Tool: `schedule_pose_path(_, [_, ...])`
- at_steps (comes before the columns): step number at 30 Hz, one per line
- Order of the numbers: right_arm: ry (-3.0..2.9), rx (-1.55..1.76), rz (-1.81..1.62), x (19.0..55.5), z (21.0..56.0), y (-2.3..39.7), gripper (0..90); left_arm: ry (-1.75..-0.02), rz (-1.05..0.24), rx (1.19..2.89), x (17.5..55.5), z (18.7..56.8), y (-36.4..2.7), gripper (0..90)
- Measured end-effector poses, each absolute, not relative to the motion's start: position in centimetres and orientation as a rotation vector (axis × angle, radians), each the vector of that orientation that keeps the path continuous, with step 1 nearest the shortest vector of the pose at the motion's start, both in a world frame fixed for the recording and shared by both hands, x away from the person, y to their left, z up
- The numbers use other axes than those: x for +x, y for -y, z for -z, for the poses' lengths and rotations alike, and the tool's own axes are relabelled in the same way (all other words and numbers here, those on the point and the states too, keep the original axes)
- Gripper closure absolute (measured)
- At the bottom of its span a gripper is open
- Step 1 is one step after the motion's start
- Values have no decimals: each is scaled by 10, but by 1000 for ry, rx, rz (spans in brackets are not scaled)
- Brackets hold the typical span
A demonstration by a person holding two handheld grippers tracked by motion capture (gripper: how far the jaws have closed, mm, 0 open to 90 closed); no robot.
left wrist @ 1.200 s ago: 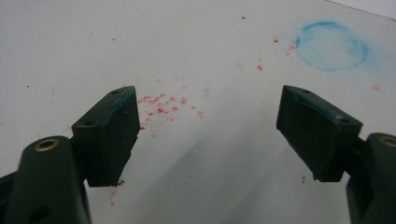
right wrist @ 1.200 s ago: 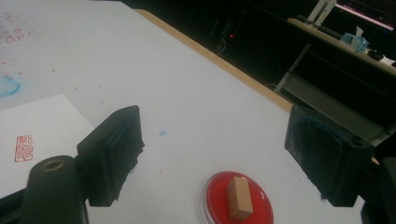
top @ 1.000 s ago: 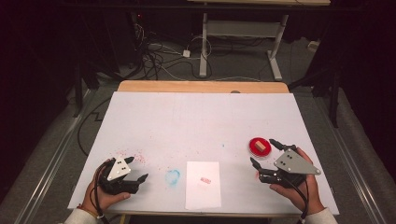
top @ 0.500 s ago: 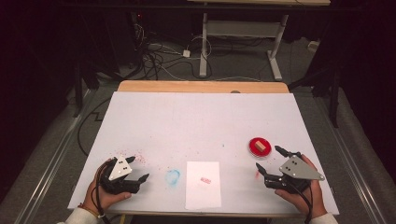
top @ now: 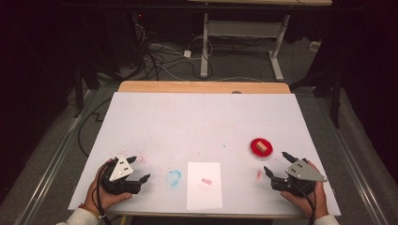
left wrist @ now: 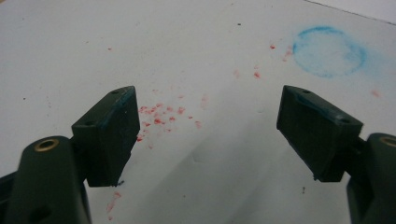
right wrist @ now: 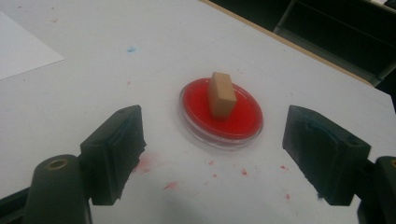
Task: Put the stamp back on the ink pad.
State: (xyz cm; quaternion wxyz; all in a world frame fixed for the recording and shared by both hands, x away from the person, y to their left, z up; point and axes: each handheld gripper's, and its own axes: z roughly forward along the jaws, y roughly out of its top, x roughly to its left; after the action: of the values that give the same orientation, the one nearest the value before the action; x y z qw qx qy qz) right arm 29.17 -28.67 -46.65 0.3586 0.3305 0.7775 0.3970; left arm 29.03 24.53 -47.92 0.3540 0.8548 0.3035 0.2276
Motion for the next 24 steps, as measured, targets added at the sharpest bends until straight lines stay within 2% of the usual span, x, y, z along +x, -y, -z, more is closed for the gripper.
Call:
schedule_pose_path(7, [-1999,830,-1037,288,463,285,172,-770,-601,2226,287,479,-244,206])
schedule_pose_path(24, [-1993,793,-1043,285,458,280,169,-773,-599,2225,288,479,-244,205])
